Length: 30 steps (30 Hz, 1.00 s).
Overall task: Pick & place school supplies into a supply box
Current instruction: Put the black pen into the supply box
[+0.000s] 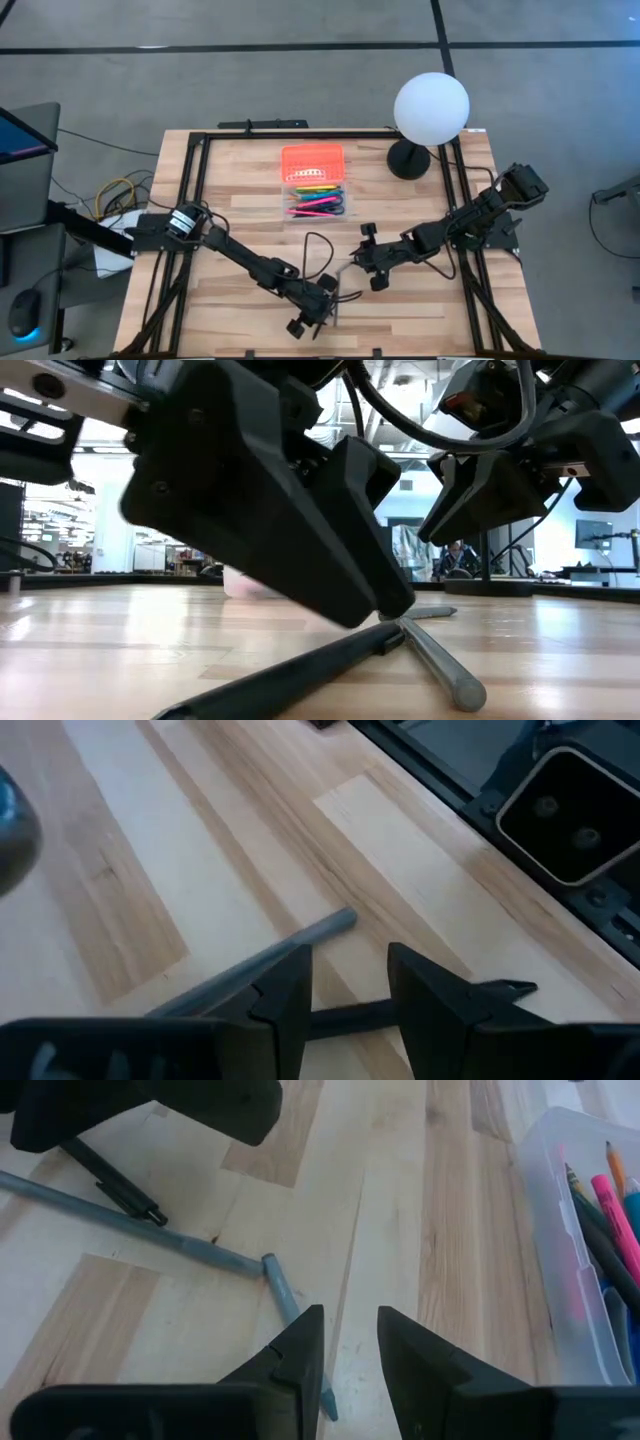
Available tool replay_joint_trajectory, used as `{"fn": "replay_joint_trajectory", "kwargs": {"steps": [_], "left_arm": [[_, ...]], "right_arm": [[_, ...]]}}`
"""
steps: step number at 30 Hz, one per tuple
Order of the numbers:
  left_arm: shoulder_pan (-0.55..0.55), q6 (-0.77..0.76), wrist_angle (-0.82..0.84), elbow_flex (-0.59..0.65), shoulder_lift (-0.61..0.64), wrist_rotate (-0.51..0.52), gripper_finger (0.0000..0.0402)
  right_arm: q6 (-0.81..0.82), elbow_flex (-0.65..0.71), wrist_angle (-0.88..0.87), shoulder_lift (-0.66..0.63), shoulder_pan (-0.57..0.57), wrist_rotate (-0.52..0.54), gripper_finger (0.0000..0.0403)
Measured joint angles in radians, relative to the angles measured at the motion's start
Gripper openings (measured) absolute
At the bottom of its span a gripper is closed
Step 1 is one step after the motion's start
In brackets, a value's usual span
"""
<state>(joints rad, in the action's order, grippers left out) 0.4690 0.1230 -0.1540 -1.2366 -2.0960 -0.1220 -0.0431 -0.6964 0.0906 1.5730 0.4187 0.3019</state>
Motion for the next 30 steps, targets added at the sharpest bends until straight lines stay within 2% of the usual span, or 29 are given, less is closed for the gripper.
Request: {"fn": "replay_joint_trajectory", "kwargs": {"steps": [16, 30], "left_arm": [[0.002, -0.018, -0.142, 0.032, -0.033, 0.0, 0.0127], [0.002, -0.062, -0.065, 0.029, -0.053, 0.003, 0.0127]], "right_arm": [[0.001, 0.0, -0.005, 0.0, 0.0, 0.001, 0.009], [0.01, -0.001, -0.008, 0.0, 0.0, 0.014, 0.009]]}}
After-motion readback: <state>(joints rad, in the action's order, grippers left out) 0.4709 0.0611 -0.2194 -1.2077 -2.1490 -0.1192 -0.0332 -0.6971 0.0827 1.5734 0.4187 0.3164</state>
